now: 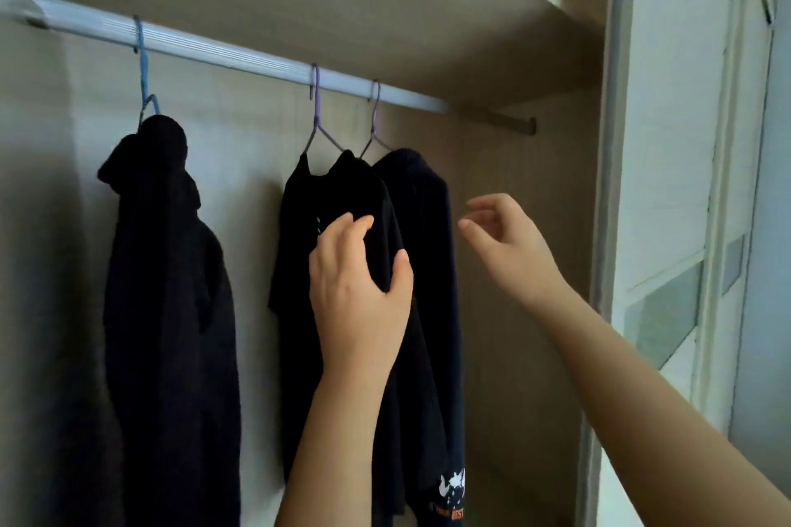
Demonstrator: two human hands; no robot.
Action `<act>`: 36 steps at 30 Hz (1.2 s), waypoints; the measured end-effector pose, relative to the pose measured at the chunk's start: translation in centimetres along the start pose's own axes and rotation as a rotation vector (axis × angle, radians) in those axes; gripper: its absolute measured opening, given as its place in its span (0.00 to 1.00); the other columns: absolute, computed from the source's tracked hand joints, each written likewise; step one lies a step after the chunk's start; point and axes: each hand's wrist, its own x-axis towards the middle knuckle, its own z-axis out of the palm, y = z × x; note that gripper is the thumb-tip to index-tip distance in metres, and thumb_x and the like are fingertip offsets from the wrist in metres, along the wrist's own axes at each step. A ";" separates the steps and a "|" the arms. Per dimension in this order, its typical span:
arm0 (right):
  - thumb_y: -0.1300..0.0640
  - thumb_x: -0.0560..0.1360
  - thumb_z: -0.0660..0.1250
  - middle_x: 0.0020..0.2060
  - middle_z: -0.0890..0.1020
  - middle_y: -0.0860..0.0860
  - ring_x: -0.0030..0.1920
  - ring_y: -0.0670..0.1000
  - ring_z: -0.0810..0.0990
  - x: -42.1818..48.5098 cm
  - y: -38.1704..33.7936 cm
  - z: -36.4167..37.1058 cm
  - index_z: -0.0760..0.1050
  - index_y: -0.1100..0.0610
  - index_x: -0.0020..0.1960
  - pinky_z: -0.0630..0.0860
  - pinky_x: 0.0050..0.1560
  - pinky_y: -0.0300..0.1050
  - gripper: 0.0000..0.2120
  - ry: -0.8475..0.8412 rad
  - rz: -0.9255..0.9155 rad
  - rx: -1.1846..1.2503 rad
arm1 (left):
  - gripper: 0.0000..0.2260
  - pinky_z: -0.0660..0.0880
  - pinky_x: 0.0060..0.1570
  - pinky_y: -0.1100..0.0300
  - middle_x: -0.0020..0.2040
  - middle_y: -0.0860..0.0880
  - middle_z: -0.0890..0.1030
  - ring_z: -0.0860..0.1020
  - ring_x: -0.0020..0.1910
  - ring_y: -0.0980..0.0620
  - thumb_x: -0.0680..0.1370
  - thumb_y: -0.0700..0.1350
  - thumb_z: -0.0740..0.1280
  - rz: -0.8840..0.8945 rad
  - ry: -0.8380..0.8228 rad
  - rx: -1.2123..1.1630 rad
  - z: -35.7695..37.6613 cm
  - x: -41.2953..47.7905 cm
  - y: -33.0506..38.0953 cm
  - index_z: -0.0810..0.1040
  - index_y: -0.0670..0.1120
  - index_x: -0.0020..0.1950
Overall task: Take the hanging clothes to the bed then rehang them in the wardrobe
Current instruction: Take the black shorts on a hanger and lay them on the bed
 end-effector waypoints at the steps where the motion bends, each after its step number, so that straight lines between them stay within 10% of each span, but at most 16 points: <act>1: 0.56 0.75 0.63 0.42 0.76 0.42 0.42 0.37 0.74 1.5 0.2 0.3 0.71 0.56 0.59 0.69 0.43 0.27 0.13 0.000 -0.020 0.017 | 0.24 0.62 0.62 0.60 0.65 0.46 0.72 0.69 0.65 0.48 0.71 0.56 0.58 0.008 0.011 0.024 0.4 0.9 0.0 0.73 0.45 0.62; 8: 0.48 0.74 0.63 0.61 0.74 0.56 0.59 0.55 0.75 10.5 -0.3 2.9 0.67 0.60 0.65 0.68 0.52 0.41 0.24 -0.050 -0.047 -0.127 | 0.21 0.61 0.63 0.60 0.67 0.49 0.69 0.65 0.68 0.50 0.74 0.50 0.63 0.023 -0.031 0.150 2.2 5.7 0.0 0.71 0.46 0.66; 14: 0.52 0.73 0.66 0.35 0.79 0.59 0.35 0.55 0.78 14.5 0.8 3.0 0.77 0.70 0.47 0.72 0.33 0.42 0.18 -0.304 0.011 -0.328 | 0.17 0.65 0.57 0.65 0.60 0.52 0.73 0.71 0.61 0.54 0.75 0.45 0.65 0.027 -0.047 0.140 2.6 6.7 -0.6 0.72 0.47 0.63; 18: 0.61 0.74 0.61 0.40 0.76 0.58 0.34 0.53 0.74 15.6 1.9 1.8 0.72 0.64 0.45 0.67 0.28 0.40 0.06 -0.388 0.120 -0.447 | 0.15 0.64 0.53 0.69 0.58 0.52 0.74 0.72 0.58 0.56 0.75 0.43 0.65 0.035 -0.030 0.123 2.9 6.7 -0.7 0.73 0.47 0.61; 23: 0.57 0.76 0.55 0.47 0.75 0.59 0.44 0.57 0.72 15.1 2.8 3.3 0.72 0.63 0.52 0.68 0.44 0.44 0.12 -0.367 0.103 -0.522 | 0.14 0.64 0.51 0.71 0.57 0.54 0.72 0.72 0.57 0.57 0.74 0.43 0.66 0.034 -0.035 0.115 3.4 6.6 -0.8 0.74 0.47 0.60; 36: 0.48 0.77 0.59 0.48 0.79 0.59 0.45 0.60 0.76 15.5 5.0 3.3 0.73 0.63 0.50 0.68 0.41 0.46 0.17 -0.177 -0.031 -0.588 | 0.15 0.64 0.46 0.78 0.56 0.58 0.71 0.70 0.53 0.62 0.75 0.45 0.65 0.026 -0.051 0.112 3.3 6.4 -0.6 0.73 0.49 0.61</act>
